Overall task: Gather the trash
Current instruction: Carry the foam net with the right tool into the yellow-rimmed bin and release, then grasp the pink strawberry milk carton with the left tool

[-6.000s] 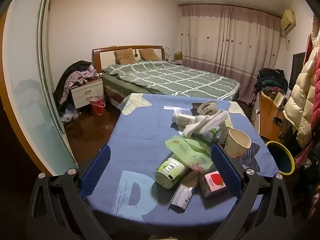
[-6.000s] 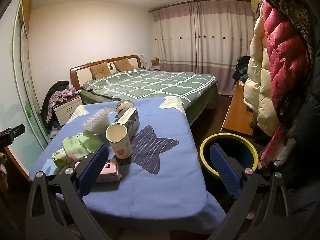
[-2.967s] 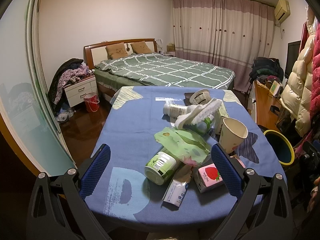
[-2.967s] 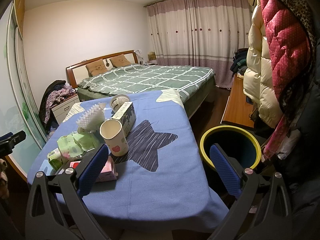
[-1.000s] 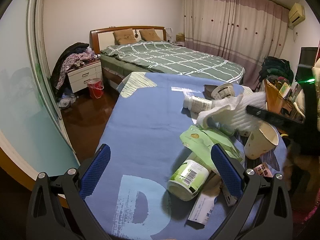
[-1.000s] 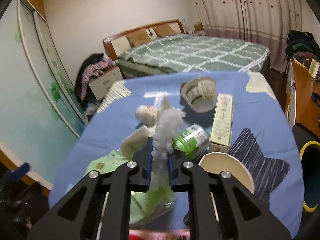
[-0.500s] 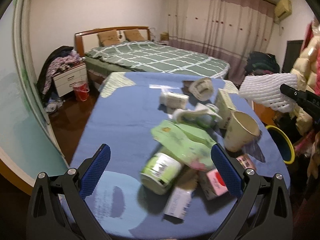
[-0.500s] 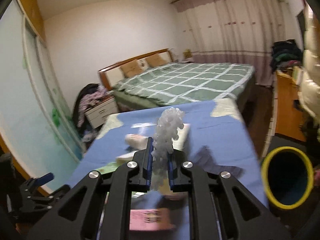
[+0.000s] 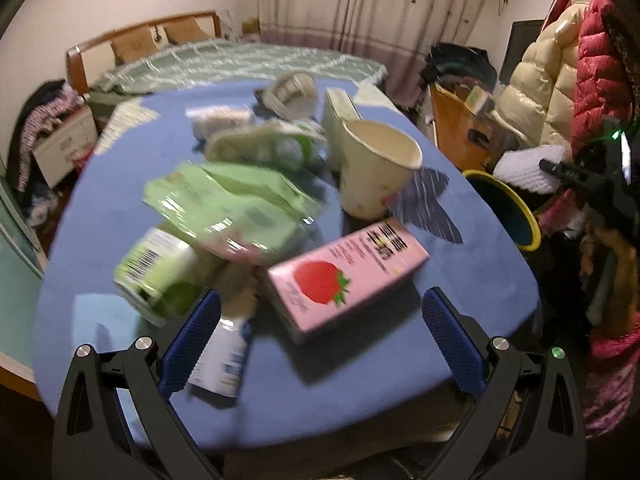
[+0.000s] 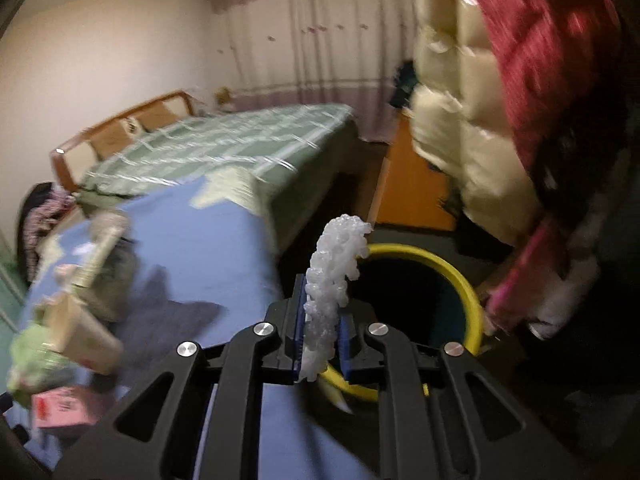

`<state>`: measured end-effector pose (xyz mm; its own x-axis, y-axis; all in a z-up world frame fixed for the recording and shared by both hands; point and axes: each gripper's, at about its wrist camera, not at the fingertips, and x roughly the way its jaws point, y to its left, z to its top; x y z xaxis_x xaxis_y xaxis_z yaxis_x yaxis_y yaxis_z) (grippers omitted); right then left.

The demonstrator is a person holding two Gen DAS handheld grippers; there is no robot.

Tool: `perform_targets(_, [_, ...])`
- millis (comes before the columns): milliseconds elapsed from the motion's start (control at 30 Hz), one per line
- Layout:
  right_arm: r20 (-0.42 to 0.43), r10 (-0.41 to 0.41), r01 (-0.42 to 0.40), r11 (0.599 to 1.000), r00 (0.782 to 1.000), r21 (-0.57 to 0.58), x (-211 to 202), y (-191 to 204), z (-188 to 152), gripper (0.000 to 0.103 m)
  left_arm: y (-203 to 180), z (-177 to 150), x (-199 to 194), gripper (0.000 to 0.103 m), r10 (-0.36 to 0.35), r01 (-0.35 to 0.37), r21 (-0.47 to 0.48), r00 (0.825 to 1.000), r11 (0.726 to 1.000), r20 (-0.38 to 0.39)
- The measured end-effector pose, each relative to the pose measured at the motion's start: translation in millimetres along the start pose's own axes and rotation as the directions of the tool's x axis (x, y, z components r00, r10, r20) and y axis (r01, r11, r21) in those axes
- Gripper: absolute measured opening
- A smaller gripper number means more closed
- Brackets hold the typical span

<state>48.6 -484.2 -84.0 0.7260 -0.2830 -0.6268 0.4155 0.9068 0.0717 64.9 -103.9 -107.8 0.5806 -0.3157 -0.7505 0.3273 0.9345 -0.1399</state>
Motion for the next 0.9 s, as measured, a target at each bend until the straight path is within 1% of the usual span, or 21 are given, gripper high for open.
perform_targets(133, [-0.044,-0.056,0.056,0.998,0.997,0.001,29,-13,-11,0.014,-5,-2,16,0.099,-0.003,0.002,-0.005,1.0,1.0,-0.029])
perform_targets(200, [-0.053,-0.081,0.081,0.997,0.995,-0.003,35,-16,-12,0.017,-8,-3,23,0.099,-0.008,0.007,-0.005,0.999,1.0,-0.051])
perform_targets(233, [-0.058,-0.095,0.095,0.995,0.994,-0.003,40,-21,-13,0.024,-9,-3,26,0.099,-0.008,0.007,-0.004,0.998,1.0,-0.059])
perform_targets(267, [-0.059,-0.107,0.107,0.994,0.992,-0.005,41,-24,-14,0.037,-10,-3,29,0.099,-0.006,0.006,-0.003,0.998,1.0,-0.068])
perform_targets(333, [-0.048,-0.116,0.116,0.993,0.992,0.003,40,-29,-15,0.049,-11,-3,34,0.099,0.0,0.0,0.0,0.997,1.0,-0.08])
perform_targets(433, [-0.035,-0.121,0.121,0.993,0.992,0.001,32,-29,-14,0.05,-12,-3,39,0.099,-0.001,0.0,-0.002,0.995,1.0,-0.095])
perform_targets(467, [-0.029,-0.12,0.12,0.993,0.992,0.001,29,-29,-15,0.052,-12,-4,39,0.099,-0.005,0.005,-0.003,0.995,1.0,-0.099])
perform_targets(533, [-0.024,-0.112,0.112,0.994,0.993,0.001,26,-29,-15,0.054,-15,-4,43,0.099,-0.016,0.016,0.0,0.994,1.0,-0.111])
perform_targets(700, [-0.013,-0.087,0.088,0.996,0.996,0.016,18,-29,-13,0.054,-28,-7,48,0.099,-0.055,0.059,0.028,0.989,0.998,-0.136])
perform_targets(800, [-0.002,-0.072,0.072,0.997,0.997,0.025,12,-28,-13,0.054,-41,-7,49,0.099,-0.109,0.117,0.045,0.983,0.992,-0.147])
perform_targets(900, [0.009,-0.052,0.051,0.998,0.999,0.03,6,-27,-13,0.055,-58,-6,51,0.099,-0.186,0.199,0.073,0.969,0.977,-0.162])
